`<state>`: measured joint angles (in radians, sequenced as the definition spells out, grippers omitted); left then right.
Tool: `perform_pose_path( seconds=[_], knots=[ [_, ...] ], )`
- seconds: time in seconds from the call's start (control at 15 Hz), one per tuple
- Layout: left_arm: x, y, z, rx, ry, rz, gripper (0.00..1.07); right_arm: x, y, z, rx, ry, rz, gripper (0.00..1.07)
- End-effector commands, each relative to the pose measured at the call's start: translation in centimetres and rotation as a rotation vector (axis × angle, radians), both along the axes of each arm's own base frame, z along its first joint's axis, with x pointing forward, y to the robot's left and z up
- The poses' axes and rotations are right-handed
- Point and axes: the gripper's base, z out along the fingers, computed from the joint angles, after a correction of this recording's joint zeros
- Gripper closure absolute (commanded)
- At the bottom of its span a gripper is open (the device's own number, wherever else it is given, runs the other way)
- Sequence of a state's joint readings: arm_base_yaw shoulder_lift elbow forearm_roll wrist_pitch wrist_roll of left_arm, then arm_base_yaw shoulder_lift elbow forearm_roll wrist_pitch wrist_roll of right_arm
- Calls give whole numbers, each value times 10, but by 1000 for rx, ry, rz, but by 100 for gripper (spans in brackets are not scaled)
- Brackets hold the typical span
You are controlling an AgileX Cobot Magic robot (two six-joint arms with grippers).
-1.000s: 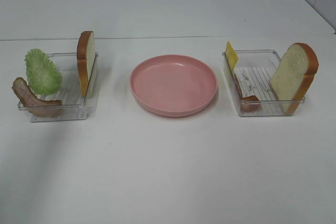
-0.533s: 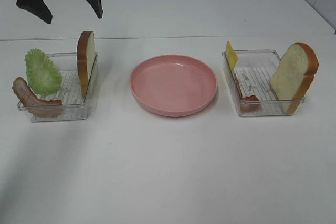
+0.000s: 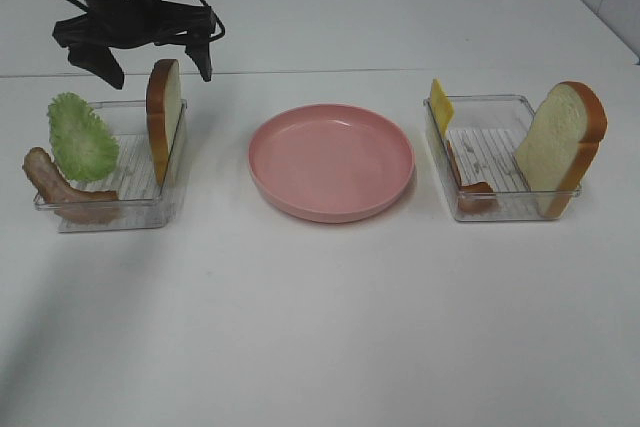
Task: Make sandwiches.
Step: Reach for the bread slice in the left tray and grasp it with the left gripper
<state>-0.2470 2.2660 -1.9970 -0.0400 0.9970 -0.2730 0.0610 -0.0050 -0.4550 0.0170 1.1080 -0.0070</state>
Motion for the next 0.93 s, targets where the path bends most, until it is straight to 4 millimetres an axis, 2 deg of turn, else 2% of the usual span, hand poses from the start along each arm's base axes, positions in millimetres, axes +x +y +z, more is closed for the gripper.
perform_pose_path(
  seconds=[0.07,0.27,0.53,0.67,0.87,0.93],
  knots=[
    [3,-3,-5,-8,-12,0,5,-3,0,-1,9,-33,0,10],
    [4,-6,-22,-23,35,6,7,-3,0,-1,9,-33,0,10],
    [4,-6,-23,-26,35,7,10,-3,0,-1,9,-33,0,10],
    [4,-6,-23,-26,35,7,15,-3,0,-1,9,-33,0,10],
    [3,-6,-23,-29,47,9,39,-3,0,-1,9,-33,0,10],
    [3,-6,-23,-35,49,18,51,-3,0,-1,9,-33,0,10]
  ],
)
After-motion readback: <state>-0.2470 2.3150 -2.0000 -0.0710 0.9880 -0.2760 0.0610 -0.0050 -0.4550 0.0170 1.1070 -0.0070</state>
